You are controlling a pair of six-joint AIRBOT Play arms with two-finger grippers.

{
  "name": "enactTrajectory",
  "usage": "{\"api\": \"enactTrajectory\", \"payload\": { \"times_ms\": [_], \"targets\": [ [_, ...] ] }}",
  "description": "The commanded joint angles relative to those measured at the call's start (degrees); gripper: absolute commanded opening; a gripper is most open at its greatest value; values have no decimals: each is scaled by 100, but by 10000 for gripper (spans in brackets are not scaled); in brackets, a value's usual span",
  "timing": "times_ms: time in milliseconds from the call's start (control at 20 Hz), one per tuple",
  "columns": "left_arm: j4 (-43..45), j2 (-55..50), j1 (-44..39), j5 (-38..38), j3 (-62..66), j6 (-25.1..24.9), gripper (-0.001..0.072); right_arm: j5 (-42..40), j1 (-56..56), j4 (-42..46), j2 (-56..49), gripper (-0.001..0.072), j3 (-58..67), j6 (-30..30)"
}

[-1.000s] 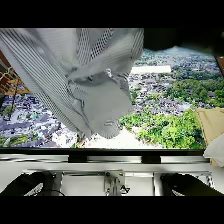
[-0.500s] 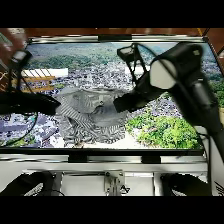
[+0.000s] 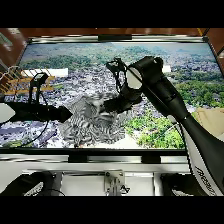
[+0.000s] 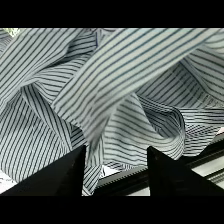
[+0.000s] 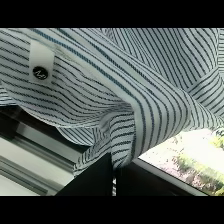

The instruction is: Fold the shirts.

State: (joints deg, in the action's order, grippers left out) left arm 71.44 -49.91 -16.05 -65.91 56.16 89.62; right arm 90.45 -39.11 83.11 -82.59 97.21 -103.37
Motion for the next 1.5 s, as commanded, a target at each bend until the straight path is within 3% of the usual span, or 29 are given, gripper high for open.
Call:
{"api": "enactTrajectory", "payload": {
  "times_ms": [0,100,200,350,700,900,950,1000,1050,1150,1250,1350,1450],
  "targets": [
    [-87,4,225,-103,-42,7,519,131,76,162,26,80,0,155],
    [-313,-2,227,-61,-44,7,628,155,85,382,96,80,0,186],
    [-713,-44,205,-15,-48,-83,628,168,85,424,116,79,0,186],
    [-649,-271,210,55,-48,-367,628,164,85,420,114,80,0,184],
    [-728,-1335,197,1095,-46,-1023,627,162,83,269,114,80,0,184],
    [-1648,-1818,199,1071,-46,-1635,608,79,83,275,114,80,0,181],
    [-1932,-1884,199,1071,-46,-1766,535,33,85,275,114,80,-2,179],
    [-2100,-1915,208,1073,-46,-1762,255,-4,85,286,114,80,-2,179],
    [-2159,-1910,223,1067,-24,-1766,62,-39,85,306,114,80,-2,181],
    [-2131,-1884,339,774,313,-1823,57,-42,85,614,118,80,0,275],
    [-1982,-1781,553,466,1150,-1976,56,-22,85,1617,216,80,46,396],
    [-1722,-1670,721,345,2430,-1937,56,-35,85,2841,321,80,553,542],
    [-1731,-1639,741,398,4002,-1934,56,-553,83,3657,455,80,1429,822]
  ]
}}
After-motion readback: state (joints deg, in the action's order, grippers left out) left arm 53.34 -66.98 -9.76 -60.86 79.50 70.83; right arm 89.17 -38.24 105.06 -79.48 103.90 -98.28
